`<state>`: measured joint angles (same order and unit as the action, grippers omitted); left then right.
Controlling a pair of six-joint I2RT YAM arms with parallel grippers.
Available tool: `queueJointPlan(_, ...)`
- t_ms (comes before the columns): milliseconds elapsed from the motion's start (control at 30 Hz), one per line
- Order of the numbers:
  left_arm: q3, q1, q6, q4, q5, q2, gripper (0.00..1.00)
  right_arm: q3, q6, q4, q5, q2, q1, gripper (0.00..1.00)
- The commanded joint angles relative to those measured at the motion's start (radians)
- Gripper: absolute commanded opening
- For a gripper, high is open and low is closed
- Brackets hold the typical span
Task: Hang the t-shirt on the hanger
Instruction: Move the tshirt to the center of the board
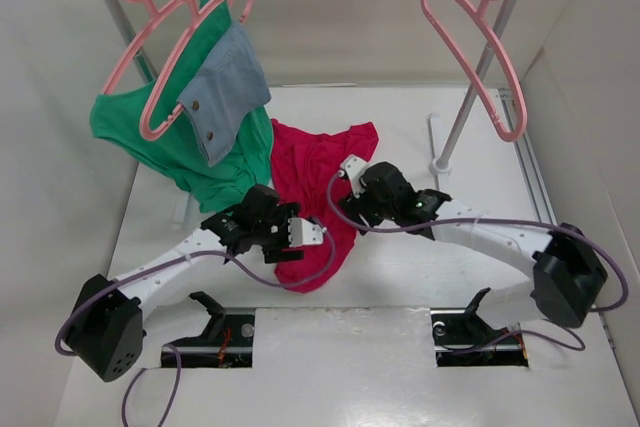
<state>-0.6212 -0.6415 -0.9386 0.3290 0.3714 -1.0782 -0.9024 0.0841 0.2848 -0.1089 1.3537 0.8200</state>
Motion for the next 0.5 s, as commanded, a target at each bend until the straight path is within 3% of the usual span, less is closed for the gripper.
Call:
queueJointPlan(0, 0.051, -0.004, 0.044, -0.110, -0.115, 0.020, 0.72, -0.062, 0.029, -0.084, 0.101, 0.117, 0.024, 0.75)
queueJointPlan(133, 0.061, 0.022, 0.069, -0.122, -0.088, 0.043, 0.73, -0.131, 0.048, -0.105, 0.139, 0.254, 0.060, 0.74)
queueJointPlan(200, 0.061, 0.034, 0.099, -0.122, -0.074, 0.043, 0.73, -0.145, 0.048, -0.105, 0.155, 0.324, 0.061, 0.67)
queueJointPlan(233, 0.061, 0.034, 0.131, -0.122, -0.065, 0.043, 0.73, -0.145, 0.048, -0.105, 0.169, 0.341, 0.061, 0.51)
queueJointPlan(333, 0.052, 0.061, 0.188, -0.142, -0.052, 0.054, 0.73, -0.119, 0.037, -0.076, 0.209, 0.352, 0.050, 0.17)
queueJointPlan(367, 0.040, 0.075, 0.231, -0.151, -0.052, 0.054, 0.73, -0.100, 0.037, -0.076, 0.209, 0.337, 0.050, 0.00)
queueJointPlan(467, 0.017, 0.088, 0.285, -0.198, -0.078, 0.026, 0.74, 0.015, -0.007, -0.067, 0.228, 0.222, 0.050, 0.00)
